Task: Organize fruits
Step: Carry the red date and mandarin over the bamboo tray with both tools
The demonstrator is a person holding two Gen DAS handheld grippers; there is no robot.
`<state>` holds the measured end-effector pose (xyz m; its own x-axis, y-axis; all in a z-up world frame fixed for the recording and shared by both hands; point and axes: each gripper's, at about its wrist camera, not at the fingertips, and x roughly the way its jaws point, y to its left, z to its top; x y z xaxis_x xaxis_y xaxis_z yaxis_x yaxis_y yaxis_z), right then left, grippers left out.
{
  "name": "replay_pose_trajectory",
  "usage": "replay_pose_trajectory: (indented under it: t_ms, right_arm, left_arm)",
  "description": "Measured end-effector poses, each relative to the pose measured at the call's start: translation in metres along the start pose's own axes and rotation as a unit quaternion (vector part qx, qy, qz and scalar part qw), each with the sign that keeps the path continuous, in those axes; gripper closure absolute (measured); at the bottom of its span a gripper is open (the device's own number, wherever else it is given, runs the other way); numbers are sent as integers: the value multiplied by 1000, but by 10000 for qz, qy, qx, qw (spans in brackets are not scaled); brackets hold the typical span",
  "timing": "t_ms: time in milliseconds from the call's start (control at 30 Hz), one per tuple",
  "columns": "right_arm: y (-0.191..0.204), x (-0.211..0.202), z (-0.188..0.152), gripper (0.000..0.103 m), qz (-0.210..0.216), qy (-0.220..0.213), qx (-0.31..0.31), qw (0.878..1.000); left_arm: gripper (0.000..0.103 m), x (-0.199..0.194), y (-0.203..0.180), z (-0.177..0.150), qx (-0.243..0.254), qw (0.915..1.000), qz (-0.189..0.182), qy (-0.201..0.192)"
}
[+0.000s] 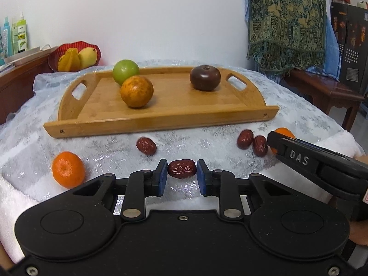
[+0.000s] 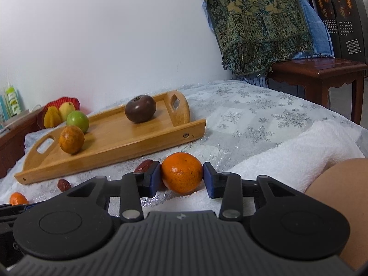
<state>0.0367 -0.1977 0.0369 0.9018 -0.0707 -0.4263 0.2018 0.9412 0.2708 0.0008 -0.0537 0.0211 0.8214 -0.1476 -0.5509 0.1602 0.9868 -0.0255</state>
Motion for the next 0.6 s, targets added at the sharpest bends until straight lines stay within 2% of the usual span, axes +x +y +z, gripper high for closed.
replay_pose_trajectory:
  t_ms: [300, 467, 600]
  right_arm:
    - [11, 1, 10, 59, 310, -311, -338, 9985]
    - [16, 8, 30, 59, 578, -552, -546, 9953]
    - [18, 29, 48, 59, 676, -590, -683, 9936]
  left_arm:
    - [78, 3, 26, 27, 15, 9994, 116, -311]
    - [78, 13, 48, 53, 42, 9982, 202, -559]
    - [78, 29, 70, 80, -153, 9972, 179, -711]
